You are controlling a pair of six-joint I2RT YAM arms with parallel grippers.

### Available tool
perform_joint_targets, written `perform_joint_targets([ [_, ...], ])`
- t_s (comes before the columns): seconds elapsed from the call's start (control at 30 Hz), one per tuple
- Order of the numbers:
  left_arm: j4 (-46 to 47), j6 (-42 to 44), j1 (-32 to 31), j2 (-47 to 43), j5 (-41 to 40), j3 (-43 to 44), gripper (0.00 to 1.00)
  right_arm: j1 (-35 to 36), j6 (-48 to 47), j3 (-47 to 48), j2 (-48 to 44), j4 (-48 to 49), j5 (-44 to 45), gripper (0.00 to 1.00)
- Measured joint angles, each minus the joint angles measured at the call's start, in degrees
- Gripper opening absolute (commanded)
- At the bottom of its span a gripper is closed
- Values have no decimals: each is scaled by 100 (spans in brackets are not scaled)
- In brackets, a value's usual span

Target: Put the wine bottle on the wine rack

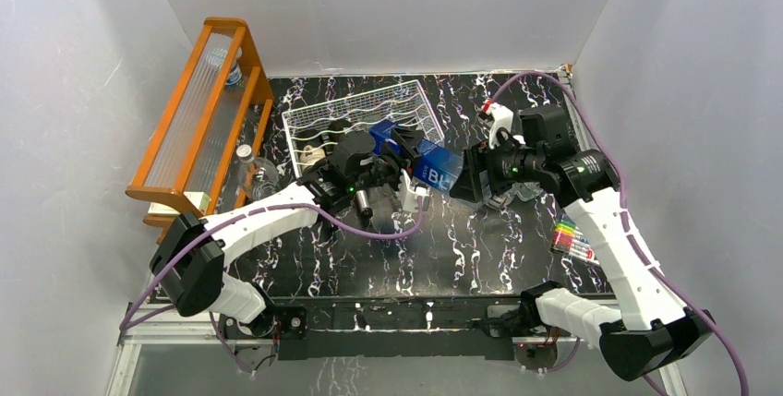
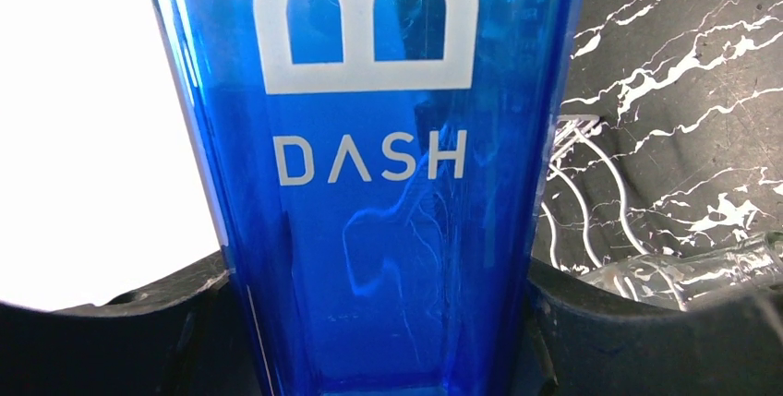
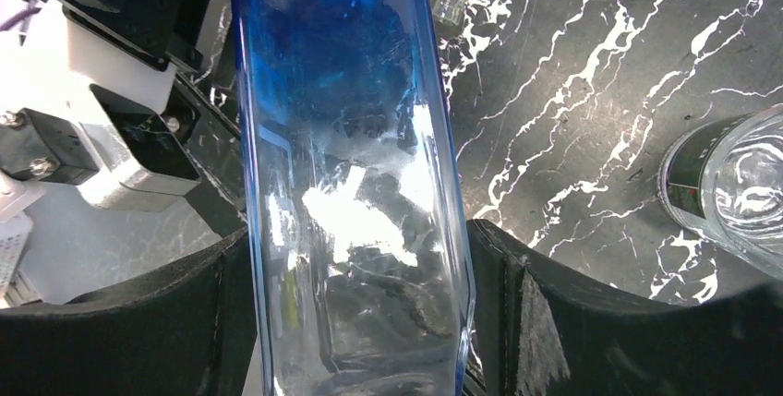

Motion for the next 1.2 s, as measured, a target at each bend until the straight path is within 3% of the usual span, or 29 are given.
perform_joint_targets([
  [0.3,-308,111,15,76,13,109,0,249,-59,0,170,-109,339,66],
  [0.53,-649,146,24,81,31,293,0,361,-87,4,170,-114,468,19],
  [0.57,-680,144,24,81,31,308,5,369,-92,7,173,-114,479,13],
  [0.63,-730,114,26,81,31,323,25,380,-94,17,173,-116,496,0],
  [0.7,-743,33,26,81,28,326,55,385,-90,37,173,-127,520,0],
  [0.77,-741,-33,26,81,26,326,72,389,-83,50,166,-122,551,0],
  [0.97,-522,-424,13,81,-72,308,96,463,-20,63,55,-118,750,0],
  [1.2,-350,-756,-33,63,-201,299,98,485,116,72,-136,-264,944,0],
])
